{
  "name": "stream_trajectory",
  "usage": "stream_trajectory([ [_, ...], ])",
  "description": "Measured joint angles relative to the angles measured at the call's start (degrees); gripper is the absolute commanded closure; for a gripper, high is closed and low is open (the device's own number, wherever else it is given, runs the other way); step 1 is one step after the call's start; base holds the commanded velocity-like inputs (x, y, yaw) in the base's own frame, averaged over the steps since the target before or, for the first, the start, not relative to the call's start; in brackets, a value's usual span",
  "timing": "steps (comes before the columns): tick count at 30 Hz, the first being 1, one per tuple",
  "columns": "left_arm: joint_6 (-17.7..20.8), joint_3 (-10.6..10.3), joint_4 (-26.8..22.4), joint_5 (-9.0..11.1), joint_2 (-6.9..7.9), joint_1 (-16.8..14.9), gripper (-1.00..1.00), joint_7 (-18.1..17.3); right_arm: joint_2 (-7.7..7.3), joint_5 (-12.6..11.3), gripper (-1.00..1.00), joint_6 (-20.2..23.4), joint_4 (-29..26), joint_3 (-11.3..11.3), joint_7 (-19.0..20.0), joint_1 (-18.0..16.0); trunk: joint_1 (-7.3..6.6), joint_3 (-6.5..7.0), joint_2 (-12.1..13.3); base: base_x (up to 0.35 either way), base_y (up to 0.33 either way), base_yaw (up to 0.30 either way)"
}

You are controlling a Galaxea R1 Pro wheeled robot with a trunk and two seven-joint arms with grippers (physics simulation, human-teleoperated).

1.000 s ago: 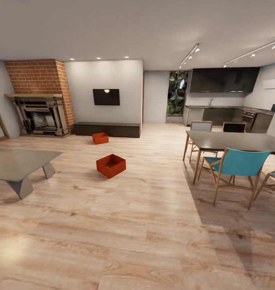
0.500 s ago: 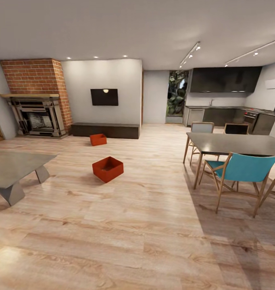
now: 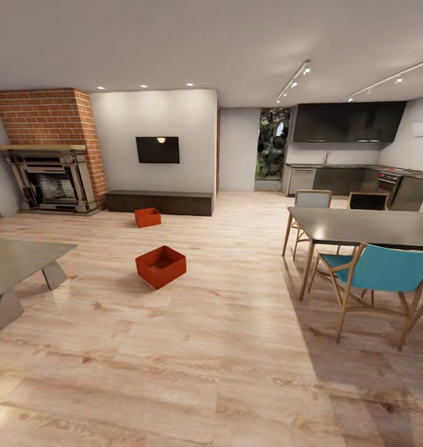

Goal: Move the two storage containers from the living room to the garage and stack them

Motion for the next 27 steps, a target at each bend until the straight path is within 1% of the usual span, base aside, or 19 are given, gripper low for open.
stream_trajectory([
  [9,0.0,0.0,0.0,0.0,0.02,0.0,-1.00,0.0,0.29,-0.2,-1.00,-0.2,0.0,0.0,0.0,0.0,0.00,0.00,0.0,0.316,-0.012,0.003],
  [12,0.0,0.0,0.1,0.0,0.03,0.0,-1.00,0.0,0.27,-0.2,-1.00,-0.2,0.0,0.0,-0.1,0.0,0.00,0.00,0.0,0.316,0.000,0.119],
  [27,0.0,0.0,0.2,0.0,-0.02,0.0,-1.00,0.0,0.19,-0.2,-1.00,-0.2,0.0,0.0,-0.1,0.0,0.00,0.00,0.0,0.316,0.000,0.243],
])
